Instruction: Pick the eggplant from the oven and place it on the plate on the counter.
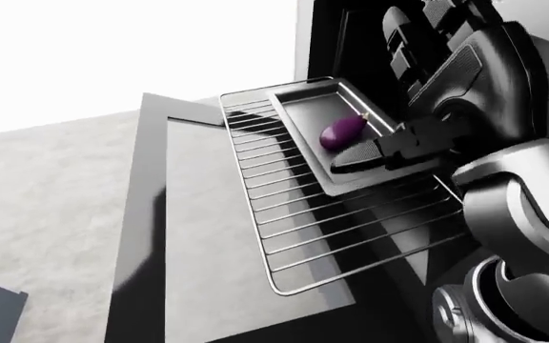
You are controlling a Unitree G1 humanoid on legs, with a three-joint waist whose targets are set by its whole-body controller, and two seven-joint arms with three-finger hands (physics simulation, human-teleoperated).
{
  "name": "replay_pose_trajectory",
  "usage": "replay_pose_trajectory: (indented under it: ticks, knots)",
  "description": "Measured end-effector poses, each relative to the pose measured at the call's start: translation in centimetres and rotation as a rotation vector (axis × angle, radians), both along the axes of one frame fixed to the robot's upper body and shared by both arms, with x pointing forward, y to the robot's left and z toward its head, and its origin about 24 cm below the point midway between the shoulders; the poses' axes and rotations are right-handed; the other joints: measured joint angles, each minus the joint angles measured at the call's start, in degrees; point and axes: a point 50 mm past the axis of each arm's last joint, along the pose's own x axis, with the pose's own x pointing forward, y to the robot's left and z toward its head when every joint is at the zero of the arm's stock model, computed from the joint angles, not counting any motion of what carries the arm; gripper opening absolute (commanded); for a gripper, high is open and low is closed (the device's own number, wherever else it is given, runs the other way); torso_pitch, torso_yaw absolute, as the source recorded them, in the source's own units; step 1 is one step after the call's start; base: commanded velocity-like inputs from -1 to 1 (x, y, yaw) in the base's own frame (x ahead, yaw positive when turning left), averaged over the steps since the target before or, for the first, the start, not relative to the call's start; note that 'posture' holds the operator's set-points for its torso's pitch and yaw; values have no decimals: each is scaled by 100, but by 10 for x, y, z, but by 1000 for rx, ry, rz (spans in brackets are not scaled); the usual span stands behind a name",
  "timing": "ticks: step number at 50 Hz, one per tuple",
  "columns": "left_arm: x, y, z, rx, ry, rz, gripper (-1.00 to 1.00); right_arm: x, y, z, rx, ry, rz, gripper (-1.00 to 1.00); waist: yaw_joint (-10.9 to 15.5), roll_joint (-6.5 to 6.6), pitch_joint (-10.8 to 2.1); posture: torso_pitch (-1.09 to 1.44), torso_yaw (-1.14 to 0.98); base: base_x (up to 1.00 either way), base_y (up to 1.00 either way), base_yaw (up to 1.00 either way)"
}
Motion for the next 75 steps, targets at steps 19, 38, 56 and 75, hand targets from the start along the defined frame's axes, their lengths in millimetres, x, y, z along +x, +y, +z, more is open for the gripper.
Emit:
replay_pose_trajectory:
  ticks: [19,38,56,75]
  knots:
    - [-6,3,-4,-1,21,24,100,99,28,35,-377,55,-121,100,-9,70,-11,0,0,0,0,0]
    - [-8,6,-2,-11,6,27,100,131,37,47,-1144,-131,-122,100,-24,137,-1,0,0,0,0,0]
    - [-7,5,-3,-12,-1,24,100,134,31,14,-1463,-87,-70,100,-84,124,-29,0,0,0,0,0]
    - [-7,6,-4,-17,0,28,100,154,24,-26,-1600,0,-79,80,-55,109,-38,0,0,0,0,0]
